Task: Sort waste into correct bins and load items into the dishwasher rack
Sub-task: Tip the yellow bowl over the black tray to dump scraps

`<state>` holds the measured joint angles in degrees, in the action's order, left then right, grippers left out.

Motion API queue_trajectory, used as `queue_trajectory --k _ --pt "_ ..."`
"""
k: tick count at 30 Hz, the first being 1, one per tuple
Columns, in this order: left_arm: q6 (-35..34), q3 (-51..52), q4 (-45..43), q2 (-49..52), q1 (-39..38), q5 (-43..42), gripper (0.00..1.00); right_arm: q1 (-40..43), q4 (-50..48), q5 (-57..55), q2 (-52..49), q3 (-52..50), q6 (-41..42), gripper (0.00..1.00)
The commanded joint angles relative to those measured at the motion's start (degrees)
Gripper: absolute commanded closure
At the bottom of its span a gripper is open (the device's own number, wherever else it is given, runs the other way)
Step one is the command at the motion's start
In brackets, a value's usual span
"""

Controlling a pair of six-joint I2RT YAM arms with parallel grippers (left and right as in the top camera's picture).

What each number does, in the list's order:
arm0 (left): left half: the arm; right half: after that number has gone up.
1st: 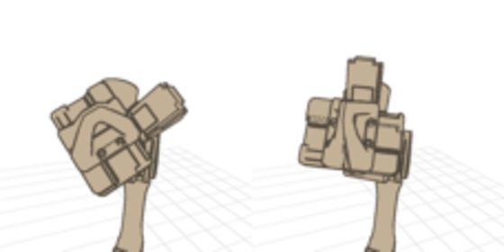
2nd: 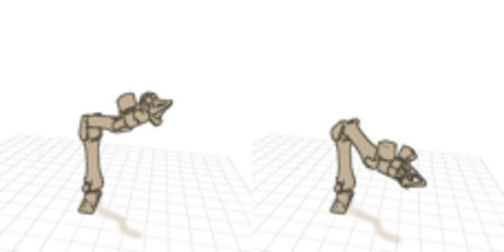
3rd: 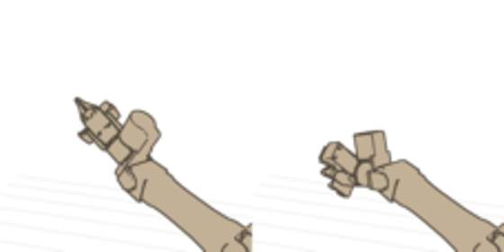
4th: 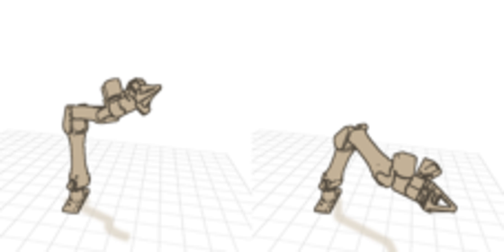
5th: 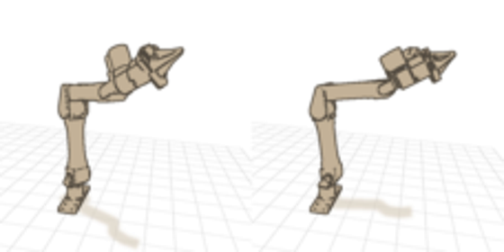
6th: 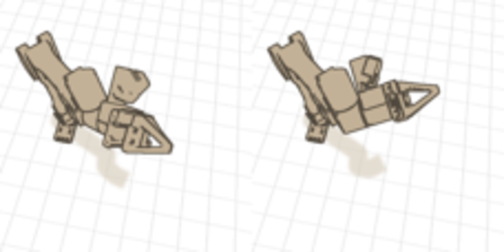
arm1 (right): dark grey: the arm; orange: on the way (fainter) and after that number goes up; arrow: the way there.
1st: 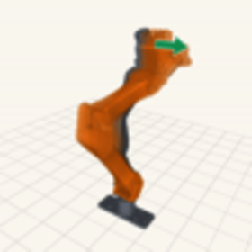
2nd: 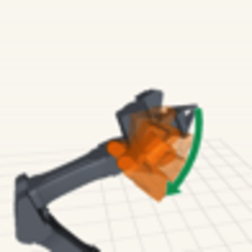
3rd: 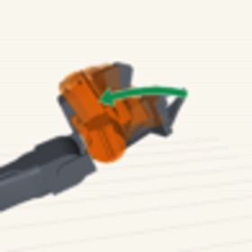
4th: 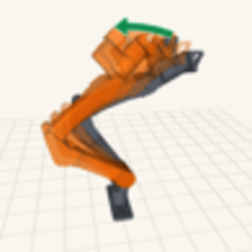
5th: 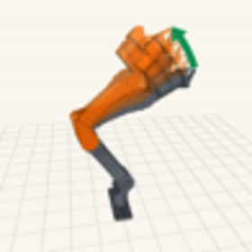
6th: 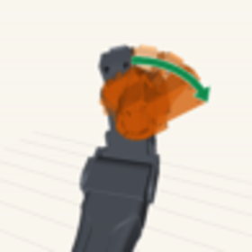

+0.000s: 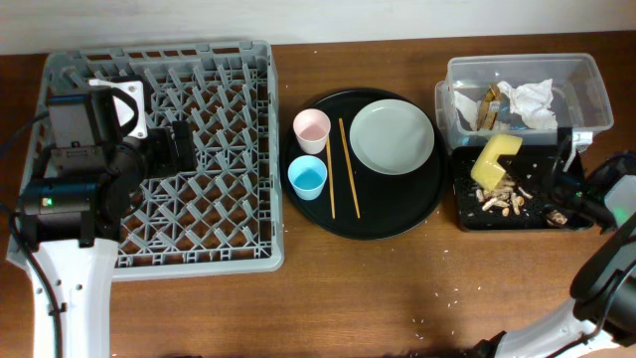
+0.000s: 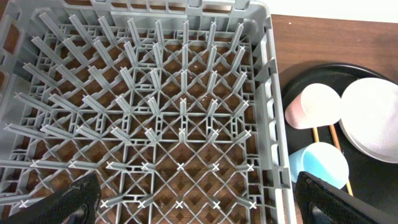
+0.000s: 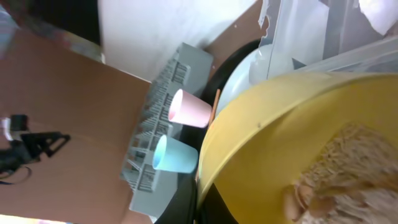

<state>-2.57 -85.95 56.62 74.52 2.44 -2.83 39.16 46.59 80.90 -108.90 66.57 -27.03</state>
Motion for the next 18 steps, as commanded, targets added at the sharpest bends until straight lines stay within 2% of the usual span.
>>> queue_trajectory --k 1,10,18 --pt "0.9 -1.2 0.1 0.0 0.3 -0.6 0.01 2.4 -0.1 8.0 -1.5 -0.3 0.3 0.96" --pt "0.9 -1.2 0.1 0.0 0.3 -0.6 0.01 9.0 3.5 8.0 -1.5 -0.3 12.5 0.96" --pt "0.9 -1.2 0.1 0.0 0.3 -0.6 0.01 9.5 11.6 8.0 -1.5 -0.2 12.5 0.96"
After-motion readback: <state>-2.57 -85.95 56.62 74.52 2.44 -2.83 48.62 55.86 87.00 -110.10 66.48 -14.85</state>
